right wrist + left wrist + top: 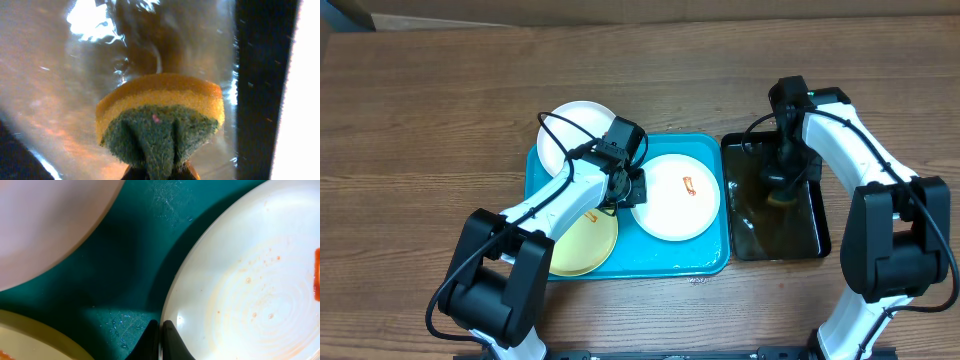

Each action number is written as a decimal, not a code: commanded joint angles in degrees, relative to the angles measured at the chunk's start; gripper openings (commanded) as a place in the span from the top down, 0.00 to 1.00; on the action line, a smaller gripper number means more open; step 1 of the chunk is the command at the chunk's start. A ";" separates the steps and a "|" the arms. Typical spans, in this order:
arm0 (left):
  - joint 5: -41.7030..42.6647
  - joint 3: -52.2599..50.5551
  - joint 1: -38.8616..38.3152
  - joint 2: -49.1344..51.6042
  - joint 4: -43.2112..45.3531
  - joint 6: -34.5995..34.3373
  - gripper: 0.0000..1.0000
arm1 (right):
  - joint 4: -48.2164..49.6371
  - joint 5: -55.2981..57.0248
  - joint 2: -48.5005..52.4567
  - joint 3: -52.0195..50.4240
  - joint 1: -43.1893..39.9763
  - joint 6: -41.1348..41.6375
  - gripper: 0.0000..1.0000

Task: Clean dirty plates on tray and stack at the side

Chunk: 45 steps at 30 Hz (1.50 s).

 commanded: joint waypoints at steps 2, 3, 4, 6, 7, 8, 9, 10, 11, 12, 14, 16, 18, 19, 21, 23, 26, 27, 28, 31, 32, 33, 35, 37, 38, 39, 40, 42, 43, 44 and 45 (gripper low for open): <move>-1.07 -1.01 -0.37 0.70 0.22 -0.42 0.96 | -0.04 1.99 -0.28 1.53 0.24 1.09 0.96; -1.07 -1.01 -0.37 0.70 0.28 -0.42 0.96 | -0.17 1.14 -0.28 1.57 0.39 0.85 0.96; -1.07 -1.01 -0.37 0.70 0.31 -0.42 0.96 | -0.68 0.59 -0.28 1.86 0.55 0.70 0.96; -1.07 -1.01 -0.37 0.70 0.31 -0.42 0.96 | -2.10 -0.28 -0.31 3.23 0.96 0.68 0.96; -1.07 -1.01 -0.37 0.70 0.31 -0.42 0.96 | -3.04 -0.61 -0.42 4.37 1.29 0.68 0.96; -1.07 -1.01 -0.37 0.70 0.31 -0.39 0.96 | -4.17 -0.94 -0.63 5.88 1.73 0.68 0.96; -1.09 -1.01 -0.37 0.70 0.28 -0.39 0.96 | -5.27 -1.36 -0.96 7.30 2.14 0.48 0.96; -1.09 -1.01 -0.37 0.70 0.28 -0.39 0.96 | -6.36 -2.16 -1.44 8.85 2.62 -0.20 0.96; -1.09 -1.01 -0.37 0.70 0.28 -0.39 0.96 | -7.26 -3.58 -2.01 10.32 3.28 -0.79 0.96; -1.09 -1.01 -0.37 0.70 0.28 -0.39 0.96 | -7.89 -5.03 -2.62 11.56 4.02 -0.83 0.96; -1.09 -1.01 -0.37 0.70 0.31 -0.39 0.96 | -8.20 -7.30 -3.76 13.25 5.90 -0.87 0.96; -1.09 -1.01 -0.37 0.70 0.31 -0.39 0.96 | -7.69 -7.80 -4.37 13.86 8.26 -2.14 0.96; -1.09 -1.01 -0.37 0.70 0.31 -0.39 0.96 | -7.15 -7.80 -4.42 13.79 10.95 -3.13 0.96; -1.07 -1.01 -0.37 0.70 0.31 -0.39 0.96 | -6.56 -7.78 -4.37 13.42 12.26 -3.28 0.96; -1.09 -1.01 -0.37 0.70 0.31 -0.37 0.96 | -4.68 -7.76 -4.37 12.39 14.99 -3.45 0.96; -1.09 -1.01 -0.37 0.70 0.28 -0.37 0.96 | -2.29 -7.37 -4.24 11.54 17.33 -3.48 0.96; -1.09 -1.01 -0.37 0.70 0.28 -0.37 0.96 | 0.85 -3.63 -3.85 10.60 20.48 -3.43 0.96; -1.09 -1.01 -0.37 0.70 0.28 -0.37 0.96 | 1.68 -2.10 -3.76 10.27 21.35 -3.43 0.96; -1.09 -1.01 -0.37 0.70 0.28 -0.37 0.96 | 2.45 -0.85 -3.69 9.88 22.10 -3.43 0.96; -1.09 -1.01 -0.37 0.70 0.28 -0.35 0.96 | 4.83 2.34 -3.65 8.39 23.87 -3.43 0.96; -1.07 -1.01 -0.37 0.70 0.28 -0.35 0.96 | 5.46 2.95 -3.65 7.96 24.20 -3.43 0.96; -1.07 -1.01 -0.37 0.70 0.28 -0.35 0.96 | 6.16 3.10 -3.58 7.50 24.48 -3.43 0.96; -1.07 -1.01 -0.37 0.70 0.28 -0.35 0.96 | 7.67 3.08 -3.48 6.47 24.76 -3.43 0.96; -1.07 -1.01 -0.37 0.70 0.28 -0.37 0.96 | 9.03 3.13 -3.28 5.05 24.81 -3.43 0.96; -1.05 -1.01 -0.37 0.70 0.28 -0.37 0.96 | 9.66 3.37 -3.15 4.31 24.81 -3.45 0.96; -1.07 -1.01 -0.37 0.70 0.28 -0.37 0.96 | 10.38 3.63 -2.93 3.56 24.81 -3.45 0.96; -1.07 -1.01 -0.37 0.70 0.28 -0.37 0.96 | 11.28 3.89 -2.58 2.86 24.81 -3.43 0.96; -1.05 -1.01 -0.37 0.70 0.26 -0.37 0.96 | 12.94 3.91 -1.77 1.90 24.81 -3.45 0.96; -1.05 -1.01 -0.37 0.70 0.26 -0.35 0.96 | 14.23 3.93 -1.22 1.20 24.81 -3.45 0.96; -1.05 -1.01 -0.37 0.70 0.26 -0.35 0.96 | 15.30 3.98 -0.92 0.55 24.81 -3.45 0.96; -1.05 -1.01 -0.37 0.70 0.26 -0.35 0.96 | 16.55 4.24 -0.66 -0.26 24.81 -3.43 0.96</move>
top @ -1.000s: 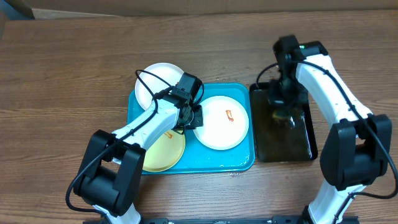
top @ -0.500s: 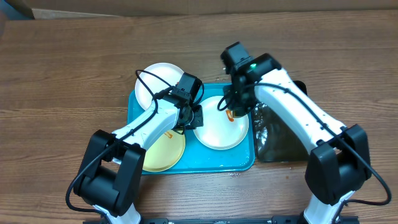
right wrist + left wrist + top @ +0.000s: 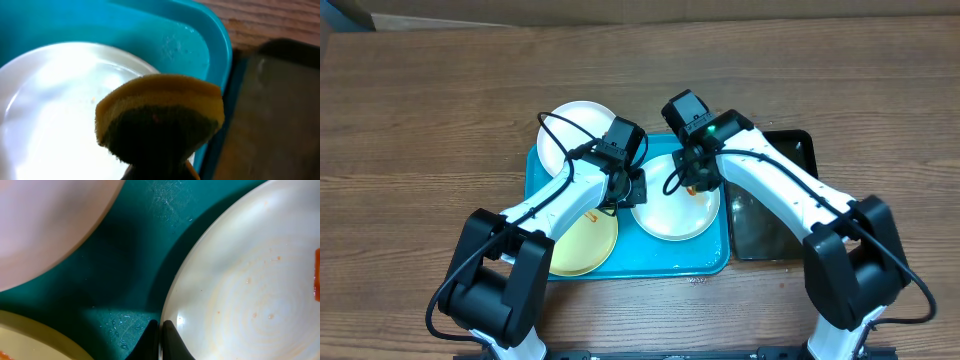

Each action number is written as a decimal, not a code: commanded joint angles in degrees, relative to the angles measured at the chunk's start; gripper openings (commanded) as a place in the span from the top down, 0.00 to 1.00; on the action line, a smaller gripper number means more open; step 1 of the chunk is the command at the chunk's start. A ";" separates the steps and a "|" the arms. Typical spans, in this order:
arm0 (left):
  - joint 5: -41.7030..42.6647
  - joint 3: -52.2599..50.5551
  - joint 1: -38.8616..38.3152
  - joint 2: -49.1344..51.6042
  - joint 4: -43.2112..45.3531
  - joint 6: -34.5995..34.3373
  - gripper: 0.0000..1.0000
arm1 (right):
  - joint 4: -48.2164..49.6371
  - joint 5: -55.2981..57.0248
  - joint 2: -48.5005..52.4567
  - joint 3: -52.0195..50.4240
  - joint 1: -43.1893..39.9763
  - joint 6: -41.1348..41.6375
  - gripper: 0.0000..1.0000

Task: Clean dirty plates on tray and stack at the side

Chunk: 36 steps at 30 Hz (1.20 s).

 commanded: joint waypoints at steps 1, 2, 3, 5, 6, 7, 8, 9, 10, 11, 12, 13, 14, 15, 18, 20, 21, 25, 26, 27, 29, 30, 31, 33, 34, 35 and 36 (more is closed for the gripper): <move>-1.01 -0.90 -0.37 0.70 0.07 -0.37 0.96 | 2.99 1.84 1.42 -2.54 0.20 0.04 0.96; -0.98 -0.90 -0.37 0.70 0.07 -0.37 0.96 | 4.00 2.27 1.64 -3.17 0.17 0.04 0.96; -0.98 -0.90 -0.37 0.70 0.07 -0.37 0.96 | 4.87 2.64 1.77 -3.69 0.15 0.04 0.96; -0.98 -0.90 -0.37 0.70 0.07 -0.35 0.96 | 6.51 2.67 2.08 -4.72 0.13 0.02 0.96; -0.98 -0.90 -0.37 0.70 0.04 -0.35 0.96 | 7.30 2.71 2.27 -5.35 0.13 0.02 0.96; -1.01 -0.90 -0.37 0.70 0.04 -0.35 0.96 | 7.67 2.91 2.27 -5.75 0.13 0.02 0.96; -0.98 -0.90 -0.37 0.70 0.04 -0.35 0.96 | 8.17 3.10 2.40 -6.23 0.13 0.00 0.96; -0.98 -0.90 -0.37 0.70 0.04 -0.35 0.96 | 8.55 3.08 2.64 -6.60 0.07 0.02 0.96; -0.98 -0.90 -0.37 0.70 0.04 -0.35 0.96 | 8.94 3.08 3.04 -6.80 -0.02 0.00 0.96; -0.98 -0.90 -0.37 0.70 0.04 -0.35 0.96 | 9.16 3.08 3.54 -6.88 -0.11 0.00 0.96; -0.98 -0.90 -0.37 0.70 0.04 -0.35 0.96 | 9.33 3.06 3.96 -6.88 -0.15 0.00 0.96; -0.96 -0.90 -0.37 0.70 0.04 -0.35 0.96 | 9.49 3.08 4.61 -6.88 -0.24 0.00 0.96; -0.94 -0.90 -0.39 0.70 0.04 -0.37 0.96 | 9.55 3.08 5.25 -6.88 -0.31 0.00 0.96; -0.94 -0.90 -0.39 0.70 0.04 -0.37 0.96 | 9.60 3.06 5.97 -6.88 -0.35 0.00 0.96; -0.35 -0.90 -0.37 0.70 0.04 -0.35 0.96 | 9.70 3.04 7.32 -6.88 -0.35 -0.02 0.96; -0.35 -0.90 -0.37 0.70 0.04 -0.35 0.96 | 9.53 2.97 7.32 -6.88 -0.35 -0.04 0.96; -0.35 -0.90 -0.37 0.70 0.02 -0.35 0.96 | 9.44 2.21 7.32 -6.86 -0.35 -0.63 0.96; -0.35 -0.90 -0.37 0.70 0.07 -0.37 0.96 | 8.85 -4.83 7.32 -6.86 -0.35 -6.19 0.96; -0.33 -0.90 -0.39 0.70 0.07 -0.37 0.96 | 8.70 -5.38 7.32 -6.86 -0.35 -6.27 0.96; -0.33 -0.90 -0.37 0.70 0.09 -0.37 0.96 | 8.66 -5.86 7.32 -6.86 -0.35 -6.27 0.96; -0.35 -0.90 -0.37 0.70 0.09 -0.37 0.96 | 8.68 -6.99 7.54 -6.86 -0.35 -6.27 0.96; -0.33 -0.90 -0.37 0.70 0.07 -0.37 0.96 | 8.76 -7.78 7.61 -6.86 -0.33 -6.27 0.96; -0.35 -0.90 -0.37 0.70 0.02 -0.35 0.96 | 8.94 -8.66 7.67 -6.86 -0.33 -6.29 0.96; -0.33 -0.90 -0.39 0.70 -0.13 -0.17 0.96 | 9.35 -9.84 7.67 -6.86 -0.35 -6.49 0.96; -0.33 -0.90 -0.39 0.70 -0.13 -0.17 0.96 | 9.51 -10.14 7.67 -6.86 -0.35 -6.56 0.96; -0.33 -0.90 -0.39 0.70 -0.13 -0.17 0.96 | 9.53 -10.51 7.67 -6.86 -0.33 -6.88 0.96; -0.33 -0.90 -0.39 0.70 -0.13 -0.17 0.96 | 9.51 -11.34 7.67 -6.86 -0.33 -7.56 0.96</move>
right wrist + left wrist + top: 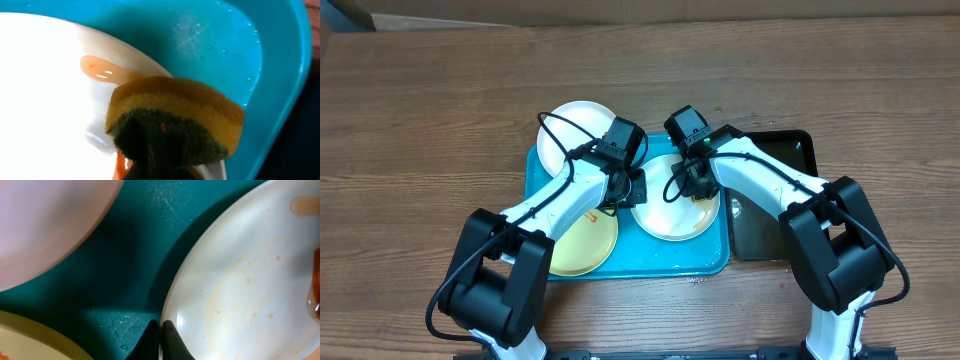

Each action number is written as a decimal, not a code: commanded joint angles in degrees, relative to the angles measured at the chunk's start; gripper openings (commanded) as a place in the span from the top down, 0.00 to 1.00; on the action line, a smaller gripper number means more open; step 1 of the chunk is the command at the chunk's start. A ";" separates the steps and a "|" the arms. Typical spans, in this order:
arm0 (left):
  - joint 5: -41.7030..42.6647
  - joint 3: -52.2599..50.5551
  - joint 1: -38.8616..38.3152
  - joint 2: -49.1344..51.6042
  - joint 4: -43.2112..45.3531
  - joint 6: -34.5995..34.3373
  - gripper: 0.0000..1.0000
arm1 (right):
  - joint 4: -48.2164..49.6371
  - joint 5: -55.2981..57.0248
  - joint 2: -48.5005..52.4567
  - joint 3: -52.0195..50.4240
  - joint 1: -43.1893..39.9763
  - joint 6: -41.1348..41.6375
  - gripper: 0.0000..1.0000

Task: Clean dirty plates on tray and stack at the side

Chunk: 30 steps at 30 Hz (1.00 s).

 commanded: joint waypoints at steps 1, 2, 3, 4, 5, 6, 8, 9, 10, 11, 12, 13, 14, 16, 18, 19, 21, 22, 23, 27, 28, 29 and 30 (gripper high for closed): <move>-0.37 -0.83 -0.39 0.70 -0.17 -0.17 0.96 | -0.15 -7.85 2.51 -0.76 0.55 -1.53 0.96; -0.37 -0.83 -0.39 0.70 -0.17 -0.17 0.96 | -0.20 -8.55 2.51 -0.76 0.55 -1.53 0.96; -0.37 -0.83 -0.39 0.70 -0.17 -0.17 0.96 | -0.37 -8.92 2.51 -0.76 0.55 -1.51 0.96; -0.37 -0.83 -0.39 0.70 -0.17 -0.17 0.96 | -0.57 -8.98 2.51 -0.76 0.55 -1.51 0.96; -0.39 -0.83 -0.39 0.70 -0.17 -0.17 0.96 | -0.63 -9.01 2.51 -0.76 0.55 -1.51 0.96; -0.37 -0.83 -0.39 0.70 -0.15 -0.17 0.96 | -0.63 -9.05 2.51 -0.76 0.55 -1.51 0.96; -0.37 -0.83 -0.39 0.70 -0.17 -0.17 0.96 | -0.66 -9.57 2.51 -0.76 0.55 -1.51 0.96; -0.37 -0.83 -0.39 0.70 -0.17 -0.17 0.96 | -0.66 -10.12 2.51 -0.76 0.55 -1.55 0.96; -0.39 -0.83 -0.37 0.70 -0.17 -0.17 0.96 | -0.74 -10.88 2.51 -0.76 0.55 -1.79 0.96; -0.37 -0.83 -0.39 0.70 -0.15 -0.17 0.96 | -0.85 -11.61 2.51 -0.76 0.55 -2.10 0.96; -0.37 -0.83 -0.39 0.70 -0.13 -0.17 0.96 | -1.05 -12.61 2.51 -0.76 0.55 -2.82 0.96; -0.39 -0.83 -0.39 0.70 -0.13 -0.17 0.96 | -1.25 -13.33 2.51 -0.76 0.55 -2.99 0.96; -0.39 -0.83 -0.39 0.70 -0.13 -0.17 0.96 | -1.51 -14.01 2.51 -0.76 0.55 -2.99 0.96; -0.39 -0.83 -0.39 0.70 -0.13 -0.17 0.96 | -2.19 -15.80 2.51 -0.74 0.48 -2.97 0.96; -0.37 -0.83 -0.39 0.70 -0.13 -0.17 0.96 | -2.69 -17.51 2.51 -0.70 0.31 -2.95 0.96; -0.37 -0.83 -0.39 0.70 -0.13 -0.17 0.96 | -2.78 -18.14 2.51 -0.70 0.26 -2.95 0.96; -0.39 -0.83 -0.39 0.70 -0.13 -0.17 0.96 | -3.43 -19.47 2.51 -0.28 0.17 -2.93 0.96; -0.39 -0.83 -0.37 0.70 -0.13 -0.17 0.96 | -3.98 -20.61 2.51 0.20 0.02 -2.93 0.96; -0.39 -0.83 -0.37 0.70 -0.13 -0.17 0.96 | -4.50 -22.47 2.51 0.76 -0.17 -2.95 0.96; -0.39 -0.83 -0.39 0.70 -0.13 -0.17 0.96 | -5.01 -31.82 2.47 3.69 -2.01 -2.97 0.96; -0.37 -0.83 -0.39 0.70 -0.13 -0.17 0.96 | -5.27 -32.92 2.47 4.57 -2.56 -2.97 0.96; -0.37 -0.83 -0.39 0.70 -0.15 -0.17 0.96 | -6.03 -34.10 2.45 5.95 -3.45 -2.99 0.96; -0.37 -0.83 -0.39 0.70 -0.15 -0.17 0.96 | -7.21 -35.26 2.34 7.39 -4.35 -3.19 0.96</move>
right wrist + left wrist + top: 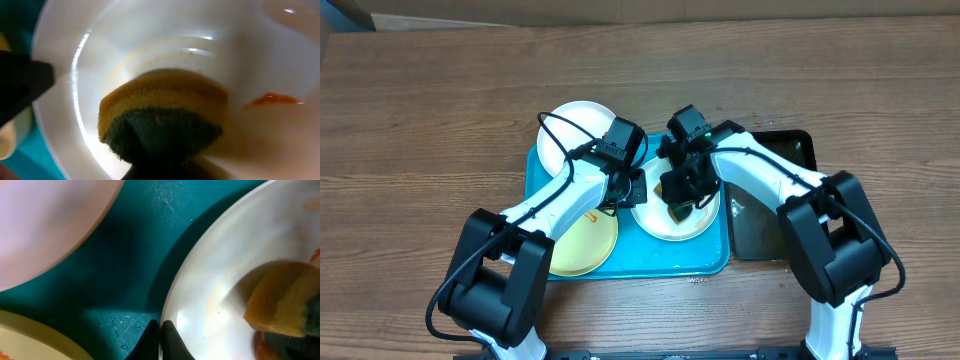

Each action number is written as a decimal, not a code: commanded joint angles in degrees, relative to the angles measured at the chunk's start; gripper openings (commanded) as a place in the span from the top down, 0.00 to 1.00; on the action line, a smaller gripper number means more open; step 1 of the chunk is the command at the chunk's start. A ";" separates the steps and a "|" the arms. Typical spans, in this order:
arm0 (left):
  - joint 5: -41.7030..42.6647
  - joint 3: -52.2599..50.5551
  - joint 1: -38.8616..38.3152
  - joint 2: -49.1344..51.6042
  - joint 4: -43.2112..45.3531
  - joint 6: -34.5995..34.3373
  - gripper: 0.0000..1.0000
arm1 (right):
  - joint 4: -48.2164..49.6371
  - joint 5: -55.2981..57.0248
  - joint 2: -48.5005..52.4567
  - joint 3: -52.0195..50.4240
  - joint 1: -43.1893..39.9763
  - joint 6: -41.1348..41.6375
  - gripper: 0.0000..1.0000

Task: Clean dirty plates on tray and stack at the side

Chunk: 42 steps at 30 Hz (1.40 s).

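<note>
A white plate [665,220] with red sauce smears lies in the right half of the teal tray [705,262]. My right gripper [678,198] is shut on a yellow-and-green sponge [162,119], pressed onto the plate's middle. The sponge [282,300] also shows in the left wrist view, on the plate [210,295]. My left gripper [160,330] is shut on the plate's left rim. A yellow plate [582,245] lies at the tray's front left; another white plate [570,128] sits at its back left.
A black tray of brownish water [775,225] stands right of the teal tray. Wooden tabletop [420,120] surrounds everything. The two arms meet closely over the teal tray's middle.
The sponge has moved from the plate's right edge to its middle, now in sight of the left wrist camera. The left gripper has held still on the rim.
The right gripper first held the sponge in the water of the black tray, with the left gripper clamped on the white plate's rim. Then the sponge was over the plate, then at its right edge leaving wet streaks, and now on its middle.
</note>
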 commanded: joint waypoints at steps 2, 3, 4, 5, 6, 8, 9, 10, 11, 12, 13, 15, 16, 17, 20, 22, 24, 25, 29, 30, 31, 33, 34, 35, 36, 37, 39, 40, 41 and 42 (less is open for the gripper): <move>-0.39 -0.79 -0.37 0.70 -0.17 -0.17 0.96 | -4.02 -11.08 -0.07 7.63 -4.22 -2.62 0.96; -0.39 -0.79 -0.37 0.70 -0.17 -0.17 0.96 | -5.86 -12.39 -0.35 9.22 -5.22 -3.80 0.96; -0.39 -0.79 -0.37 0.70 -0.17 -0.17 0.96 | -7.74 -13.25 -0.79 10.78 -6.32 -4.59 0.96; -0.39 -0.79 -0.39 0.70 -0.17 -0.17 0.95 | -9.62 -13.60 -1.22 12.26 -7.43 -5.16 0.96; -0.39 -0.79 -0.39 0.70 -0.17 -0.17 0.95 | -11.45 -13.42 -1.81 13.49 -8.55 -5.20 0.96; -0.39 -0.79 -0.37 0.70 -0.17 -0.17 0.93 | -14.80 -11.72 -3.15 15.02 -11.08 -5.16 0.96; -0.39 -0.79 -0.37 0.70 -0.17 -0.17 0.92 | -16.20 -10.27 -3.80 15.17 -12.31 -5.16 0.96; -0.37 -0.79 -0.39 0.70 -0.17 -0.17 0.91 | -17.53 -8.46 -4.35 15.17 -13.51 -5.14 0.96; -0.39 -0.79 -0.39 0.70 -0.17 -0.17 0.89 | -19.04 -6.36 -4.76 15.17 -14.75 -5.14 0.96; -0.39 -0.79 -0.39 0.70 -0.15 -0.17 0.85 | -20.57 -3.98 -4.90 15.17 -15.98 -5.07 0.96; -0.39 -0.79 -0.39 0.70 -0.07 -0.17 0.83 | -22.27 -0.72 -4.90 15.15 -17.27 -4.39 0.96; -0.35 -0.79 -0.39 0.70 0.09 -0.20 0.79 | -23.96 5.66 -4.87 14.32 -19.12 -2.21 0.96; -0.35 -0.79 -0.39 0.70 0.22 -0.20 0.77 | -24.17 9.20 -4.87 13.60 -19.80 -0.42 0.96; -0.35 -0.79 -0.39 0.70 0.28 -0.20 0.76 | -24.30 12.81 -4.87 12.79 -20.39 1.75 0.96; -0.37 -0.79 -0.39 0.70 0.46 -0.20 0.75 | -22.93 17.27 -4.87 10.01 -20.90 4.59 0.96; -0.37 -0.79 -0.39 0.70 0.57 -0.20 0.74 | -20.90 17.88 -4.87 7.78 -20.87 4.59 0.96; -0.42 -0.79 -0.39 0.70 0.74 -0.17 0.74 | -18.29 19.17 -4.87 5.57 -20.76 4.61 0.96; -0.39 -0.79 -0.39 0.70 0.85 -0.20 0.73 | -16.94 20.09 -4.87 4.52 -20.76 4.61 0.96; -0.42 -0.79 -0.39 0.70 0.90 -0.20 0.73 | -11.63 24.06 -4.81 0.02 -20.79 5.81 0.96; -0.39 -0.79 -0.39 0.70 0.90 -0.20 0.73 | -10.47 24.30 -4.81 -0.83 -20.79 5.84 0.95; -0.39 -0.79 -0.39 0.70 0.92 -0.20 0.73 | -9.29 24.26 -4.81 -1.60 -20.79 5.84 0.85; -0.39 -0.79 -0.39 0.70 0.94 -0.20 0.73 | -7.67 24.24 -4.81 -2.47 -20.79 5.84 0.65; -0.39 -0.79 -0.39 0.70 0.94 -0.20 0.73 | -7.52 24.24 -4.81 -2.54 -20.79 5.84 0.55; -0.39 -0.79 -0.39 0.70 0.94 -0.20 0.72 | -7.45 24.26 -4.81 -2.54 -20.79 5.84 0.48; -0.39 -0.79 -0.39 0.70 0.92 -0.20 0.72 | -7.34 24.26 -4.83 -2.40 -20.76 5.84 0.48; -0.39 -0.79 -0.39 0.70 0.87 -0.20 0.72 | -7.65 24.24 -4.83 -1.88 -20.79 5.84 0.47; -0.37 -0.79 -0.39 0.70 0.85 -0.17 0.72 | -9.18 24.22 -4.83 -0.24 -20.98 5.86 0.46; -0.37 -0.79 -0.39 0.70 0.85 -0.17 0.72 | -10.10 24.02 -4.85 0.57 -21.11 5.86 0.46; -0.37 -0.79 -0.39 0.70 0.87 -0.20 0.72 | -10.99 24.00 -4.87 1.16 -21.16 5.86 0.46; -0.37 -0.79 -0.39 0.70 0.85 -0.20 0.72 | -11.61 24.00 -4.87 1.38 -21.16 5.86 0.46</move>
